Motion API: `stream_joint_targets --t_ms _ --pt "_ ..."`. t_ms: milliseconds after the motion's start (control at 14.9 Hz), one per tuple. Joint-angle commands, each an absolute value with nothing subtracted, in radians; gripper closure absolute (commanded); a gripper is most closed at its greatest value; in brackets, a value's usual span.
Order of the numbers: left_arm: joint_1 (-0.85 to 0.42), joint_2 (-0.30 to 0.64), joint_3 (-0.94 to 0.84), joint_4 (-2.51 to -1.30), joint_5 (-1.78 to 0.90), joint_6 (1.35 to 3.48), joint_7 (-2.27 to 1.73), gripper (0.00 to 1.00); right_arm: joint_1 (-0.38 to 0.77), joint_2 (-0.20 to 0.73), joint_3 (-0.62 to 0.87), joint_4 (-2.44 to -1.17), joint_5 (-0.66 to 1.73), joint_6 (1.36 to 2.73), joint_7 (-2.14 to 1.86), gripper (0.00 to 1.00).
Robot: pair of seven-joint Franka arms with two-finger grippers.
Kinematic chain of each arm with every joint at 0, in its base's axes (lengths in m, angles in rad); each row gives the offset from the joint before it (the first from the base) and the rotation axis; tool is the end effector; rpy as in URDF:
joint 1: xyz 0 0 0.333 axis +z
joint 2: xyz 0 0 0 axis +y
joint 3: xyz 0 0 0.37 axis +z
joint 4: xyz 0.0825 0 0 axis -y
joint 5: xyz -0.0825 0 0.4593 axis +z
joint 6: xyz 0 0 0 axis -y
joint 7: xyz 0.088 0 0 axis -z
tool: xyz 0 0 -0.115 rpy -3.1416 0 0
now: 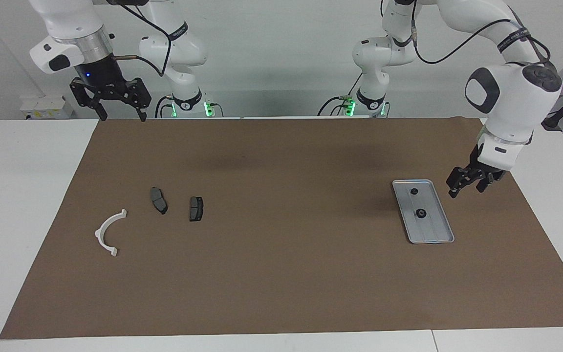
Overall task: Place bearing gear from tray to pile
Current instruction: 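Reach the left gripper down to the dark ring on the tray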
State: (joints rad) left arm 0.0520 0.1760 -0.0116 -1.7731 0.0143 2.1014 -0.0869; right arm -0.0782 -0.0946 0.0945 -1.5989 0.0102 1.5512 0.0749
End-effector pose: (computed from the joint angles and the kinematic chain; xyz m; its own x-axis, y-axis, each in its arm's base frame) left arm 0.7071 0.0298 0.4896 0.9811 0.1198 0.1521 0.1209 -0.9927 0.0020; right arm 0.5933 0.0140 0.7110 0.9972 -0.0584 0.0462 -0.0582 -0.9983 -0.0047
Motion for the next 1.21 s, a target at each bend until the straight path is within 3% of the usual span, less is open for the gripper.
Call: stream_joint_targets --t_ms 0,471,1143 --pt "0.071 0.216 -0.02 -1.766 0.011 2.138 -0.094 0.08 -0.095 -0.104 0.1 -1.609 0.014 1.554 0.06 0.0" --pt "0.028 0.365 -0.021 -1.786 0.011 2.276 -0.158 0.01 -0.084 -0.112 0.101 -1.621 0.014 1.554 0.064 0.0" --pt "0.028 0.35 -0.023 -1.904 0.005 2.276 -0.198 0.01 -0.081 -0.124 0.101 -1.648 0.014 1.537 0.074 0.0"
